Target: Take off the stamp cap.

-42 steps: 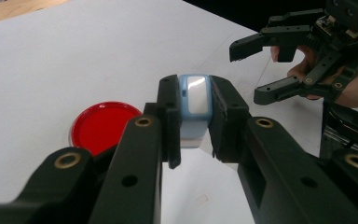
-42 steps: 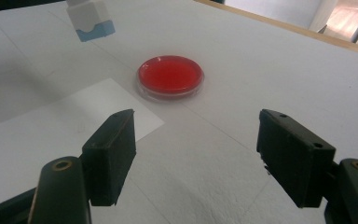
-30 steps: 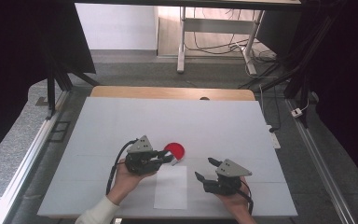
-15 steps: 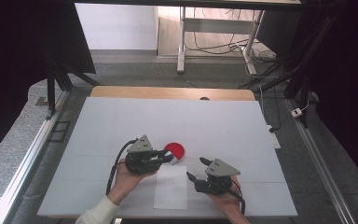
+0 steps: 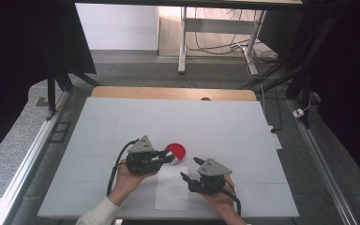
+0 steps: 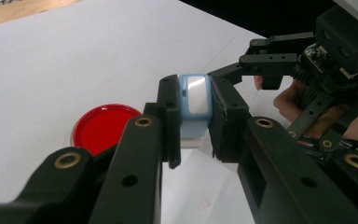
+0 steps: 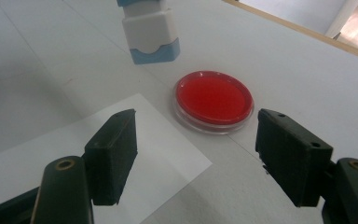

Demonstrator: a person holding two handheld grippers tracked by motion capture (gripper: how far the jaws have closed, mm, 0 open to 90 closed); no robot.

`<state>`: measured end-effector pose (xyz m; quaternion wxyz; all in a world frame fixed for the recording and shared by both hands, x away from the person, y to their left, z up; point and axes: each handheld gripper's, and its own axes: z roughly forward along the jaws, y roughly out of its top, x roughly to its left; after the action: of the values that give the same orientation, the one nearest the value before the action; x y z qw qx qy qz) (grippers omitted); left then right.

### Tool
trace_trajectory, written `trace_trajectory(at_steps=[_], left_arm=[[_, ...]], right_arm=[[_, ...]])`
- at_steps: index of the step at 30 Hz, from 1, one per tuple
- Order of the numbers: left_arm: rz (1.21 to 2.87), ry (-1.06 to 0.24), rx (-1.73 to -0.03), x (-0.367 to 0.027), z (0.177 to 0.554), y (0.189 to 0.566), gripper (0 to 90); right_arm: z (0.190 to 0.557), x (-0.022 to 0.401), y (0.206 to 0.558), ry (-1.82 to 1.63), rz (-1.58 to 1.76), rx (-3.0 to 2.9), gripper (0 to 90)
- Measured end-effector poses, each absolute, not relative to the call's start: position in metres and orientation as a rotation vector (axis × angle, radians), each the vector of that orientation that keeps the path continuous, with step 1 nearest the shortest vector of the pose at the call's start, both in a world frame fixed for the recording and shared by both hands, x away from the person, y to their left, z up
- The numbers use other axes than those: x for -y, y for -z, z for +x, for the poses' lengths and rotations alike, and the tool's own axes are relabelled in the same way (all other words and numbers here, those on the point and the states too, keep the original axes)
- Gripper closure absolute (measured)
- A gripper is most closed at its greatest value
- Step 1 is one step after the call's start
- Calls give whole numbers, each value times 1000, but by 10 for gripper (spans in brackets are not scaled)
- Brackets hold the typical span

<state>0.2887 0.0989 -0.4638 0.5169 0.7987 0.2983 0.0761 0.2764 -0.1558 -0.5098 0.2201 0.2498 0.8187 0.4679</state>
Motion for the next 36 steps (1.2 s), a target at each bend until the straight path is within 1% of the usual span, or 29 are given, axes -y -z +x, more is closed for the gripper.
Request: trace_trajectory(at_steps=[21,36], left_arm=[[1910,-176,-715,-97,289,464,756],[1910,-171,-712,-96,288,465,756]], right_arm=[[278,134,510,-1294,647,-2272,310],[279,124,507,-1291,630,-2265,351]])
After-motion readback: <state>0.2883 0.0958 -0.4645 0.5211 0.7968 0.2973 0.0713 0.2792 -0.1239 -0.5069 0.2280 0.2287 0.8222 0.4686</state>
